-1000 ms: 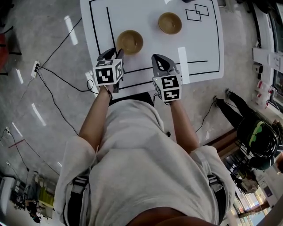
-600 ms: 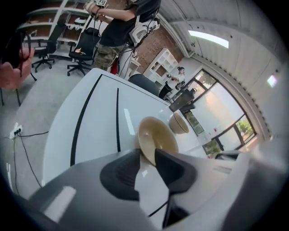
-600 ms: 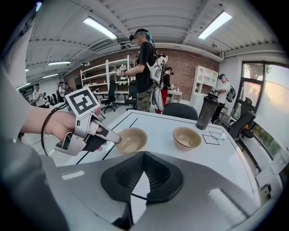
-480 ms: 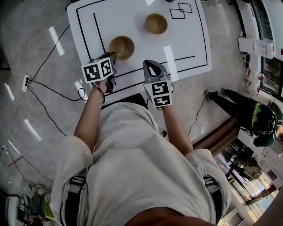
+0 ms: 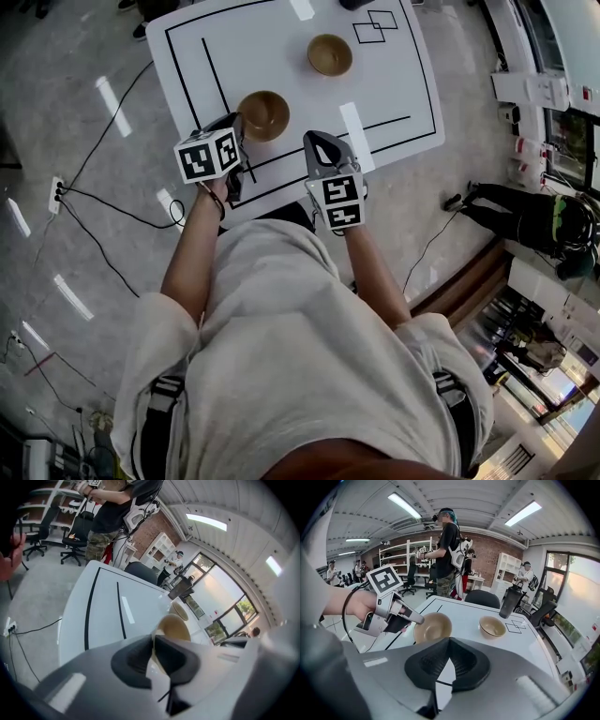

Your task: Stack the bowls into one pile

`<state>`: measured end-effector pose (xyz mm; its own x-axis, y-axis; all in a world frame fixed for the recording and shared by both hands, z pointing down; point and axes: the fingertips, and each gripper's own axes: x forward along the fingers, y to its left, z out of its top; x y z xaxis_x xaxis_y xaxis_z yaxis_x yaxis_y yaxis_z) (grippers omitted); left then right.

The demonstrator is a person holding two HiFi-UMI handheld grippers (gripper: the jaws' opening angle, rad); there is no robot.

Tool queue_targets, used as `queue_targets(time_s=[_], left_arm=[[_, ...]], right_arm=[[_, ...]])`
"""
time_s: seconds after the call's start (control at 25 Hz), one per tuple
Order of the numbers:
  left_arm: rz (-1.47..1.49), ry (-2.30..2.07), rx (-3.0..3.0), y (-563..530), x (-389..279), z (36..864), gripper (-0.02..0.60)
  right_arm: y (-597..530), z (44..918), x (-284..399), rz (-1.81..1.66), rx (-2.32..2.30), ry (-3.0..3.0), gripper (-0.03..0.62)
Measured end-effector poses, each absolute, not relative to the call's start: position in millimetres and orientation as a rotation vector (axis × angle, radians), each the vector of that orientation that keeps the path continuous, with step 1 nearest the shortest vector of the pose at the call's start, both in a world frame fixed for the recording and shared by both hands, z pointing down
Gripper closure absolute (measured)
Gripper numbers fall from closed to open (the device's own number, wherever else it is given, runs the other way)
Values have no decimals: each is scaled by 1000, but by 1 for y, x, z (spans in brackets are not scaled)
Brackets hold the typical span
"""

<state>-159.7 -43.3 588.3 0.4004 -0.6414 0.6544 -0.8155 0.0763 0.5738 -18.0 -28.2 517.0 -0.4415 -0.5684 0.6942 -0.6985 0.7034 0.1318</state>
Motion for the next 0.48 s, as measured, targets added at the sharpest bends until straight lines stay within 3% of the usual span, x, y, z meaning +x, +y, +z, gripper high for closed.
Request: queue_targets(time_s=[0.48], left_arm=[[133,-1290,1721,-53,-143,549,560]], right_arm=[[-35,498,0,230,1044,-2206,595]])
